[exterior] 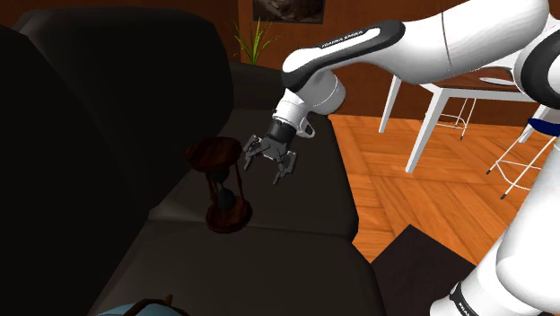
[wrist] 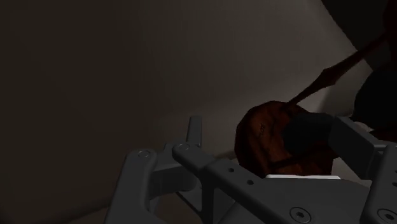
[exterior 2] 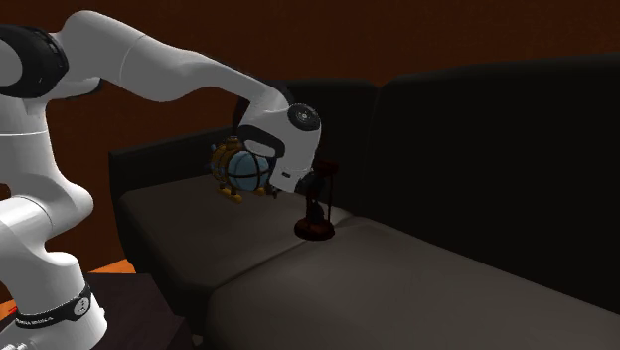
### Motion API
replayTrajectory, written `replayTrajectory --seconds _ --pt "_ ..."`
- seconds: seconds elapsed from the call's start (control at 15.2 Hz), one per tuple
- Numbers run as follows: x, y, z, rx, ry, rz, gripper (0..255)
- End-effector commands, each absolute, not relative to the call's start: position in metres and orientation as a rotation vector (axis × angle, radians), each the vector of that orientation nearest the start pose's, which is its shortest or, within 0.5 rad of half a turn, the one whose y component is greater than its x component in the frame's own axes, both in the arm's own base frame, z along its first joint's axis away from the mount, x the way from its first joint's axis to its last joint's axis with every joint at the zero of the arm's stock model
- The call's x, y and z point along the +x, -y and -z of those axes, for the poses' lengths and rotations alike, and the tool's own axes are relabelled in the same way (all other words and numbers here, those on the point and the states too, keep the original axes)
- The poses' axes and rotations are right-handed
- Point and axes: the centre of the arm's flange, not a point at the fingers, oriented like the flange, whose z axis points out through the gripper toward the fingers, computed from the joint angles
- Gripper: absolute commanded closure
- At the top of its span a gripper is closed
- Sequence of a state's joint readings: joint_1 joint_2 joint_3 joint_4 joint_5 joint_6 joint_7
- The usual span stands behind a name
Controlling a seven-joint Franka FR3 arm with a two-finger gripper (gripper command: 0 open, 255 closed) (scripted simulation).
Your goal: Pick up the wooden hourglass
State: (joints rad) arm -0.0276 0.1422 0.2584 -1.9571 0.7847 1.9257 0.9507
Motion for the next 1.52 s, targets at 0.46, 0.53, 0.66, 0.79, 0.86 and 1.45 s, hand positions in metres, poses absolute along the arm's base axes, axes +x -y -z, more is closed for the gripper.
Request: replayTrajectory --seconds 0.46,0.53,0.66,0.79,0.86,1.45 --pt "0.593 -0.180 -0.343 -1.918 -1.498 -0.818 0" --pt "0.593 -0.180 -0.338 -1.918 -1.498 -0.818 0" --pt "0.593 -0.180 -0.328 -1.918 -1.498 -0.818 0" --pt "0.593 -0.180 -0.324 -1.918 -1.498 -0.818 0" --pt "0.593 -0.179 -0.324 -1.918 -1.498 -0.818 255" --pt "0.593 -0.180 -0.324 -1.918 -1.498 -0.818 255"
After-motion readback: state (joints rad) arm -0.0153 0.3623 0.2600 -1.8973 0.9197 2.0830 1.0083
